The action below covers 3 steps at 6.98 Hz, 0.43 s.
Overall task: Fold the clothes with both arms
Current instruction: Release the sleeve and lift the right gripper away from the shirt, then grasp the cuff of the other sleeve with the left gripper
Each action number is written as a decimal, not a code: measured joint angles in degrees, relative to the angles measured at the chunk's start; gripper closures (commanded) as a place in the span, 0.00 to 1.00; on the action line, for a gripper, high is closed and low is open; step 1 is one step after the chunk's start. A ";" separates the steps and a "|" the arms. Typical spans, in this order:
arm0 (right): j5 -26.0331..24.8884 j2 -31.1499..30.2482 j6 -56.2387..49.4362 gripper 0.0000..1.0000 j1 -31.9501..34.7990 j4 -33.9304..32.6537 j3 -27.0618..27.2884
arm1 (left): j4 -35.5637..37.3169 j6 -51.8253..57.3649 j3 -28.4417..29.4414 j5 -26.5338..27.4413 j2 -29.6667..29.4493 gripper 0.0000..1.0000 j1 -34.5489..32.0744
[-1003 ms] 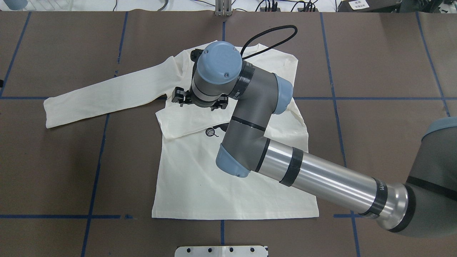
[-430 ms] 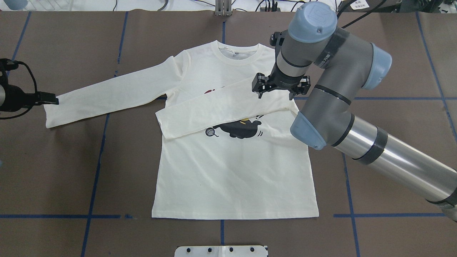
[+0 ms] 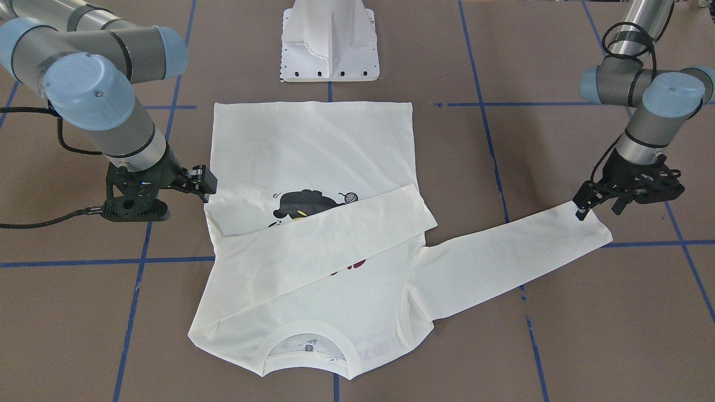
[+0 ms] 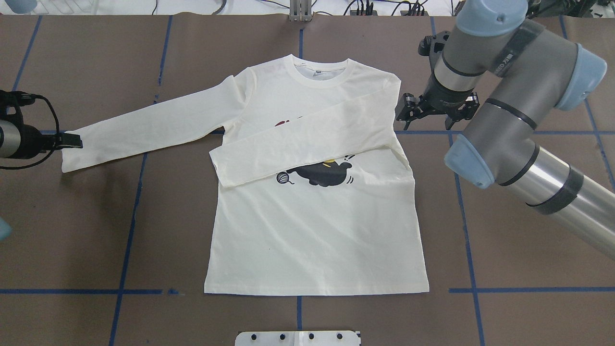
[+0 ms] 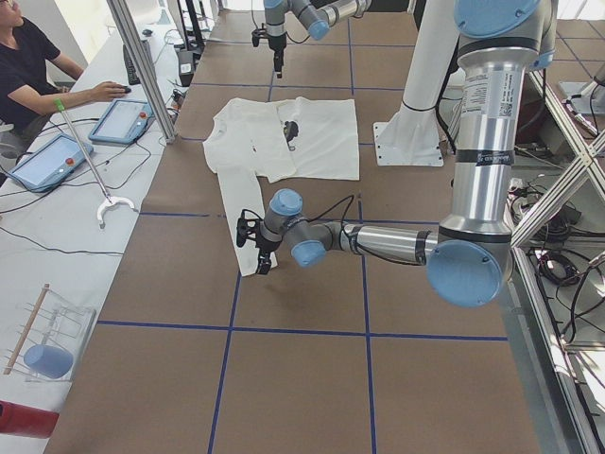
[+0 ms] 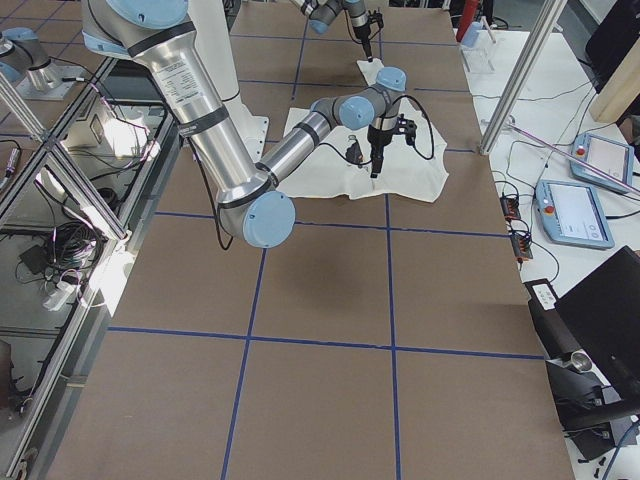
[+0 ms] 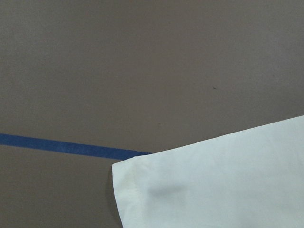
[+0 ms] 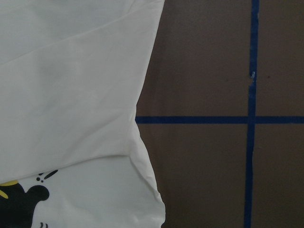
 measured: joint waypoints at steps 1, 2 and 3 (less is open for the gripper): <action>0.48 -1.03 -0.89 0.00 0.67 -0.09 0.72 | -0.07 0.03 0.88 0.31 -0.19 0.04 0.15; 0.69 -1.47 -1.20 0.00 0.91 -0.12 1.18 | -0.10 0.05 1.42 0.42 -0.26 0.06 0.22; 0.76 -1.60 -1.28 0.00 0.98 -0.13 1.38 | -0.09 0.06 1.77 0.45 -0.28 0.10 0.40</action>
